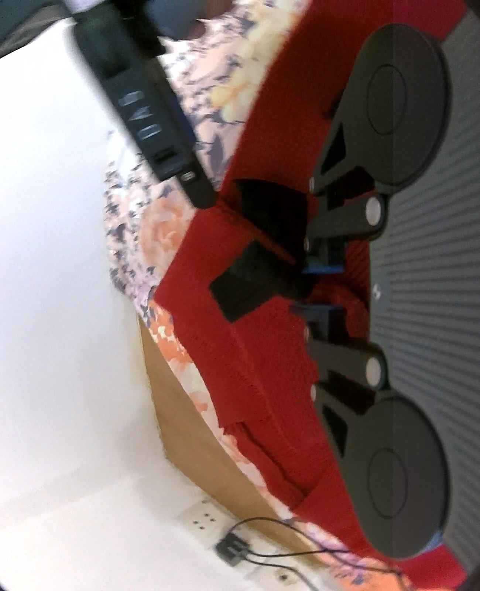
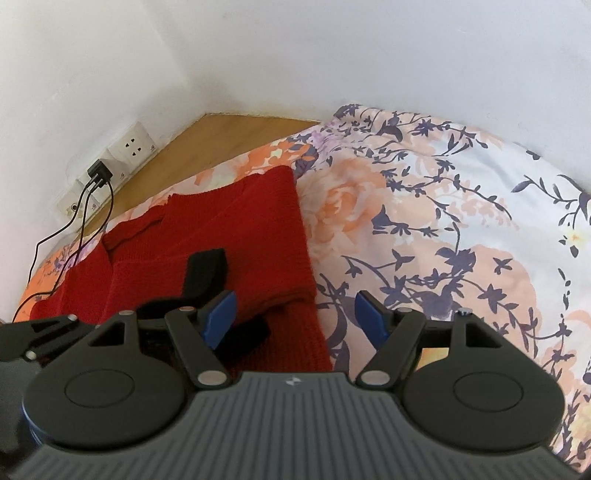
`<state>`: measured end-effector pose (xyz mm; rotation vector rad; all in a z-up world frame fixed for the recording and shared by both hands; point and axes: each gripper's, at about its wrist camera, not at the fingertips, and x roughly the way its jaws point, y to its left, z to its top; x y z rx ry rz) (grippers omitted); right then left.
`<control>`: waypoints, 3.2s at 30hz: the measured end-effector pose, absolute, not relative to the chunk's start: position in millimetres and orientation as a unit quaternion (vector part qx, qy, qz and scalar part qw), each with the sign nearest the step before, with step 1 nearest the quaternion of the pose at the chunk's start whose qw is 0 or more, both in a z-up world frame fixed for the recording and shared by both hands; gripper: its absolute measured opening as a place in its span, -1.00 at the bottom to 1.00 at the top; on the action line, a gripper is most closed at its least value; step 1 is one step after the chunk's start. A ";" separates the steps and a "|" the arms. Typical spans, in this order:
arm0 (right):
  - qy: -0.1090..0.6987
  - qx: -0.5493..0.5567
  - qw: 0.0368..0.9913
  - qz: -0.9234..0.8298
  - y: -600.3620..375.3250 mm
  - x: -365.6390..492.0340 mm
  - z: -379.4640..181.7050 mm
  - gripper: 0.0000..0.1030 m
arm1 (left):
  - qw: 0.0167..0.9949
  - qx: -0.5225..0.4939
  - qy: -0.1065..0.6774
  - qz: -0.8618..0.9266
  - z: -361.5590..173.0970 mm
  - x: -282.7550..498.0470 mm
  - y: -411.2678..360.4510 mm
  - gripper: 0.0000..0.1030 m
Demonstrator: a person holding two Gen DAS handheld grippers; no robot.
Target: Fold small clothes
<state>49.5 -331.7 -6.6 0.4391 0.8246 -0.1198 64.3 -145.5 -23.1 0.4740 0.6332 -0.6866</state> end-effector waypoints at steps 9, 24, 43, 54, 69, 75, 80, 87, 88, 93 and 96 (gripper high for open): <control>0.401 0.202 0.893 -0.040 -320.0 57.6 -6.7 0.49 | 0.915 0.106 0.292 -0.256 14.2 86.1 -92.4 -0.73; 0.410 0.155 0.899 -0.016 -290.0 74.6 -2.6 0.49 | 0.943 0.033 0.316 -0.099 8.0 107.9 -2.2 -0.73; 0.414 0.094 0.905 -0.001 -264.5 86.9 0.2 0.50 | 0.924 0.002 0.378 -0.062 -24.2 95.6 29.7 -0.59; 0.409 0.079 0.909 0.015 -256.8 96.4 -0.2 0.62 | 0.924 -0.017 0.379 -0.043 -8.1 92.3 46.9 -0.16; 0.393 0.060 0.918 -0.017 -287.8 159.1 -14.2 0.82 | 0.920 -0.021 0.391 -0.025 -18.2 137.2 58.9 0.29; 0.416 0.081 0.905 -0.031 -302.0 180.4 -35.1 0.82 | 0.903 -0.027 0.428 -0.018 -35.0 151.5 55.8 0.29; 0.420 0.088 0.903 -0.026 -299.2 185.6 -46.8 0.82 | 0.898 -0.023 0.439 -0.025 -37.1 153.4 51.3 0.28; 0.422 0.076 0.903 -0.014 -287.5 190.5 -48.3 0.81 | 0.881 -0.045 0.469 -0.039 -38.1 158.6 48.3 0.25; 0.422 0.074 0.904 -0.014 -286.0 191.0 -48.3 0.80 | 0.881 -0.046 0.469 -0.039 -38.7 159.0 48.3 0.25; 0.406 0.070 0.911 -0.012 -282.2 188.4 -45.1 0.38 | 0.889 -0.055 0.452 -0.047 -38.3 156.7 52.0 -0.43; 0.392 0.055 0.918 -0.011 -279.8 183.1 -40.1 0.01 | 0.889 -0.074 0.446 -0.064 -36.2 156.5 55.6 -0.63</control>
